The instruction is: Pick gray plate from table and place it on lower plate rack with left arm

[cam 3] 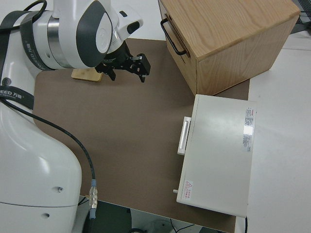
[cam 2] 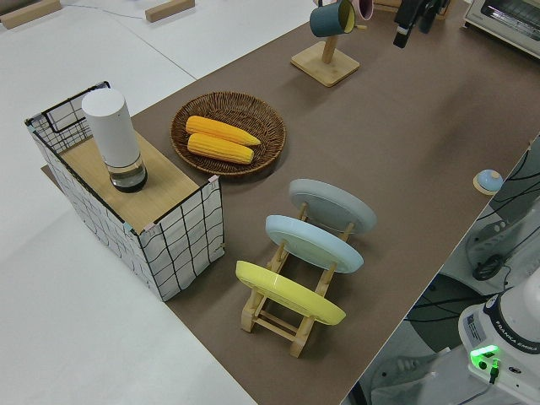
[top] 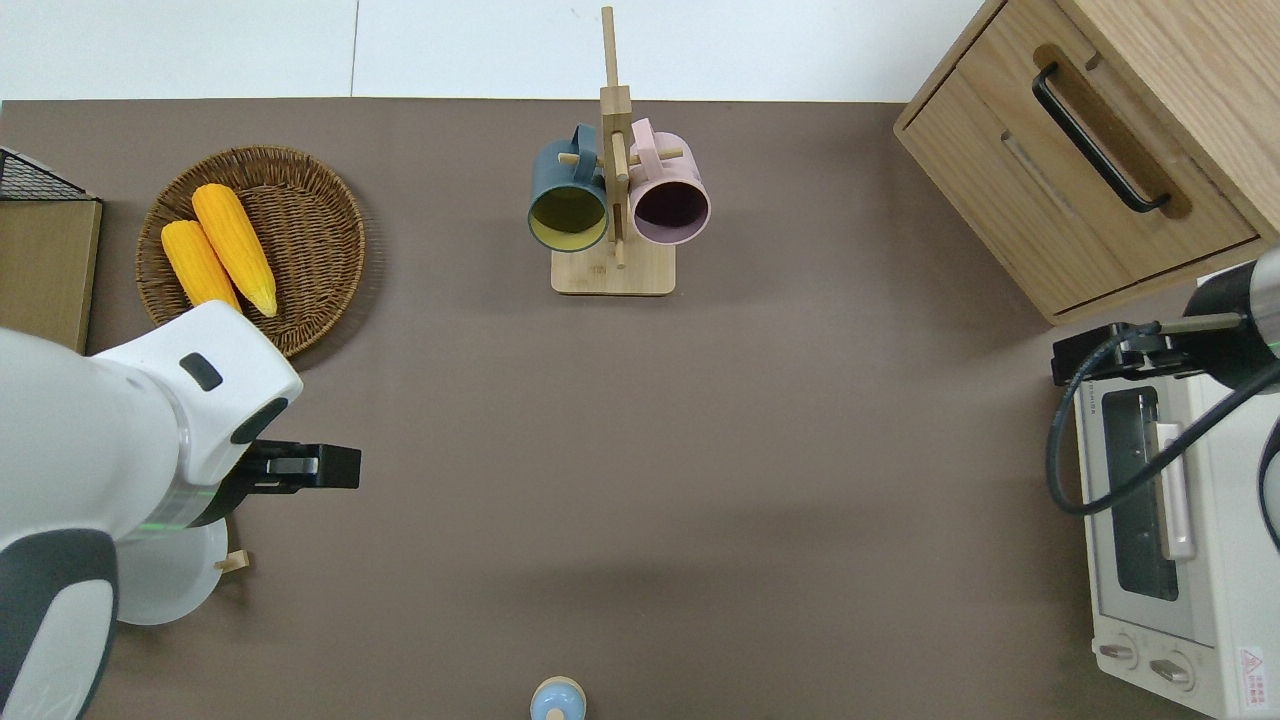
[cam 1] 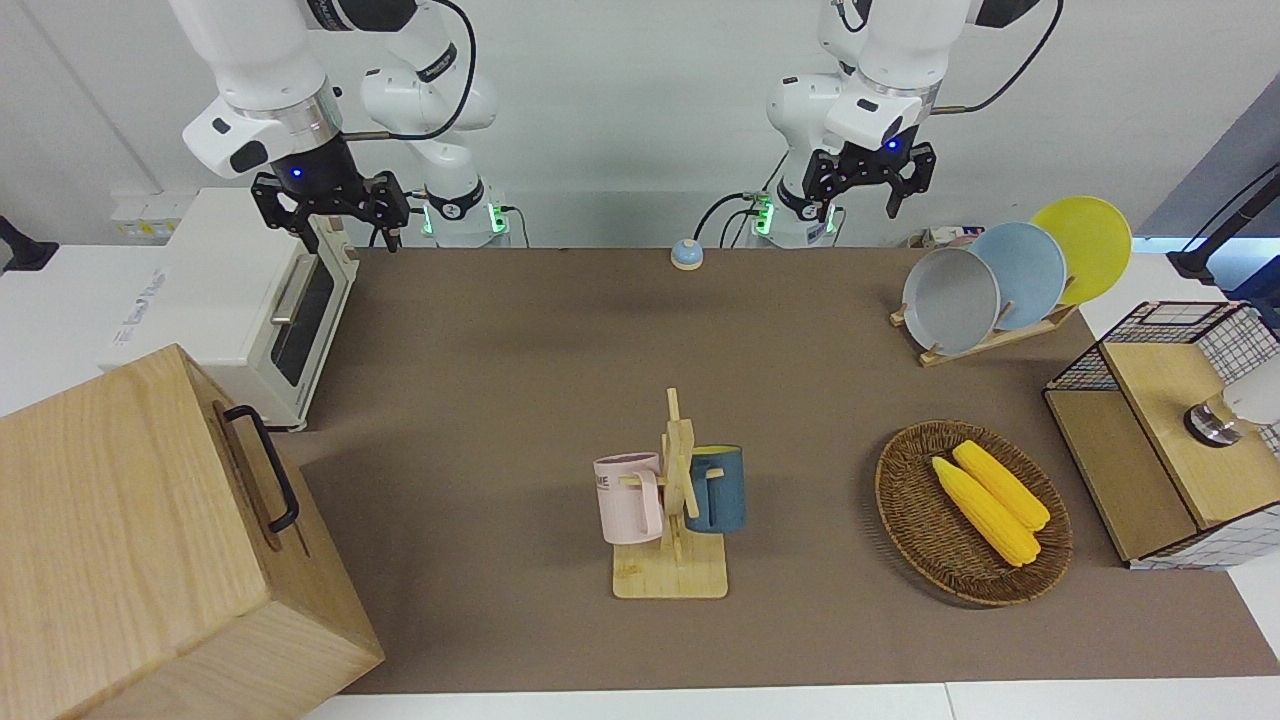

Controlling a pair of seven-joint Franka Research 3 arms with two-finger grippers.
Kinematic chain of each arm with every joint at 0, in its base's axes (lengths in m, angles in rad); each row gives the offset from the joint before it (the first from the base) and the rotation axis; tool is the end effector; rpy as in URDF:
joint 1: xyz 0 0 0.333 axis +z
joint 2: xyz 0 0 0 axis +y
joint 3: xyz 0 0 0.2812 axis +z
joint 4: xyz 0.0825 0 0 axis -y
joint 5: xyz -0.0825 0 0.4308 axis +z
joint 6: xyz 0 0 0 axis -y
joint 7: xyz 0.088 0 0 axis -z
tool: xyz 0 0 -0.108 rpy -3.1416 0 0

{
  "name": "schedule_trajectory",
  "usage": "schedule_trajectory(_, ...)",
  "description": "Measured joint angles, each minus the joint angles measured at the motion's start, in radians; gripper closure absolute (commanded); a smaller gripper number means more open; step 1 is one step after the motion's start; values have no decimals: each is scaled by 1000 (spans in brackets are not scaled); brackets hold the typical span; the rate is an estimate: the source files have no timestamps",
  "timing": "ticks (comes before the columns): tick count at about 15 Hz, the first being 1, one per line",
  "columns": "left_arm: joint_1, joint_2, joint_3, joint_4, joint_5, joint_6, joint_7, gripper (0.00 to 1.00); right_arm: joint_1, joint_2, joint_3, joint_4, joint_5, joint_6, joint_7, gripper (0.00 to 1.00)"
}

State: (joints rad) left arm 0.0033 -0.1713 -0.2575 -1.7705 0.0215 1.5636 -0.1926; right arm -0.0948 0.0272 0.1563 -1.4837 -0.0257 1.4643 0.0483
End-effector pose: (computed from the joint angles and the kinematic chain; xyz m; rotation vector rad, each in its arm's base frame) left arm 0.5325 -0.1450 0.5802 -3.0677 0.0880 0.0397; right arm 0.5971 0.0326 0.6082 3.1169 0.0173 -0.0702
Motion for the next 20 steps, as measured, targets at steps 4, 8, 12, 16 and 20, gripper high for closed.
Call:
schedule_trajectory(4,5,19,1,3,0,38,6,0,0,0,0,0,0,0,0,17)
schedule_trajectory(8,15,23,36,4,-2,53,32,2,0,0,0,0,0,0,0,17)
schedule_trajectory(12,-58,31,155,4,-5,54,132,0,0,0,0,0,0,0,0,17)
schedule_trajectory(16,-70,44,198,9,-13,65,234,0,0,0,0,0,0,0,0,17)
schedule_trajectory(20,-106,51,212,14,-13,67,235,0,0,0,0,0,0,0,0,17)
